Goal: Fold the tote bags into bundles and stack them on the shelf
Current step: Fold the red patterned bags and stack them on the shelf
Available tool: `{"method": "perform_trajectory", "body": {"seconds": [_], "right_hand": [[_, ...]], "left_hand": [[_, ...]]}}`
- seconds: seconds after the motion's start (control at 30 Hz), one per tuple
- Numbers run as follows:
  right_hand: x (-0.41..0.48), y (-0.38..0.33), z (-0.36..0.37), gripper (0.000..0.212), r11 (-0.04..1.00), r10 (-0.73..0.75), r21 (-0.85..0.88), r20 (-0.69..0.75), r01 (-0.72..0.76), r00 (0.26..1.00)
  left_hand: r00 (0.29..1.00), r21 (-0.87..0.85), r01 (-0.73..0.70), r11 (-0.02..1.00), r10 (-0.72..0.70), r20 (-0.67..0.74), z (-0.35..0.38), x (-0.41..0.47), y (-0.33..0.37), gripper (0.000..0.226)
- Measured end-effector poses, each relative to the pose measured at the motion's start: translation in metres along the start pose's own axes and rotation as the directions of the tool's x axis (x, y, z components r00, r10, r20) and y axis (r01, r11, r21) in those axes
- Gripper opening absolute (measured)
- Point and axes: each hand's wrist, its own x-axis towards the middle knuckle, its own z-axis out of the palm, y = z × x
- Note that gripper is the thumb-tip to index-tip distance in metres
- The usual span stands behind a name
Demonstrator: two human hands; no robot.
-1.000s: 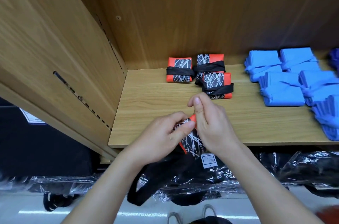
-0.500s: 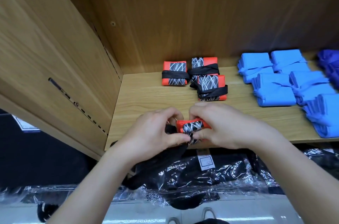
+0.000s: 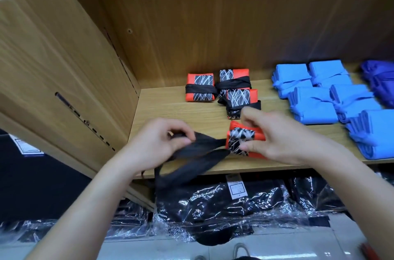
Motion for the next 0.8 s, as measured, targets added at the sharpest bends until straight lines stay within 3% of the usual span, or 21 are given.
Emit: {"method": "perform_trajectory", "body": {"seconds": [0.07, 0.13, 0.27, 0.37, 0.4, 0.47, 0.53, 0.57, 0.6, 0.67, 0.8], "right_hand": [[-0.004, 0.016, -0.007, 0.043, 0.993, 0.04, 0.112, -0.088, -0.03, 0.995], [-0.007, 0.027, -0.011, 0.041, 0.969, 0.058, 0.248, -0.131, -0.023, 0.99], [-0.007, 0.034, -0.013, 0.042, 0.89, 0.13, 0.448, -0.07, -0.085, 0.989], [-0.007, 0.035, -0.019, 0.031, 0.935, 0.132, 0.342, -0.086, -0.095, 0.988], [-0.007, 0.033, -0.021, 0.027, 0.944, 0.132, 0.316, -0.082, -0.099, 0.988], [-0.005, 0.027, -0.023, 0.023, 0.954, 0.131, 0.282, -0.073, -0.106, 0.989], [-0.002, 0.02, -0.023, 0.021, 0.955, 0.118, 0.281, -0.07, -0.094, 0.991], [-0.001, 0.016, -0.024, 0.02, 0.955, 0.104, 0.287, -0.068, -0.08, 0.992], [0.0, 0.014, -0.025, 0.019, 0.955, 0.091, 0.289, -0.069, -0.067, 0.993], [0.002, 0.012, -0.027, 0.017, 0.954, 0.076, 0.295, -0.071, -0.052, 0.995], [-0.001, 0.018, -0.032, 0.016, 0.938, 0.072, 0.343, -0.083, -0.039, 0.994]], "left_hand": [[0.993, -0.221, 0.071, 0.973, -0.09, -0.074, -0.015, -0.006, -0.011, 0.029], [0.99, -0.323, 0.103, 0.941, -0.127, -0.054, -0.019, -0.012, -0.017, 0.033], [0.986, -0.469, 0.124, 0.874, -0.16, -0.038, -0.006, -0.018, -0.026, 0.045], [0.983, -0.253, 0.051, 0.966, -0.094, -0.161, -0.002, -0.023, -0.029, 0.036], [0.965, -0.127, -0.024, 0.992, -0.011, -0.261, -0.001, -0.026, -0.023, 0.028], [0.867, 0.104, -0.289, 0.952, 0.306, -0.393, 0.007, -0.03, -0.002, 0.013], [0.764, 0.314, -0.505, 0.804, 0.585, -0.271, 0.027, -0.032, 0.021, 0.02], [0.756, 0.403, -0.532, 0.745, 0.632, -0.17, 0.04, -0.03, 0.027, 0.032], [0.773, 0.486, -0.515, 0.706, 0.627, -0.091, 0.052, -0.027, 0.031, 0.047], [0.83, 0.617, -0.403, 0.676, 0.554, -0.066, 0.067, -0.017, 0.03, 0.064], [0.885, 0.656, -0.318, 0.685, 0.463, -0.054, 0.054, -0.003, 0.015, 0.042]]}}
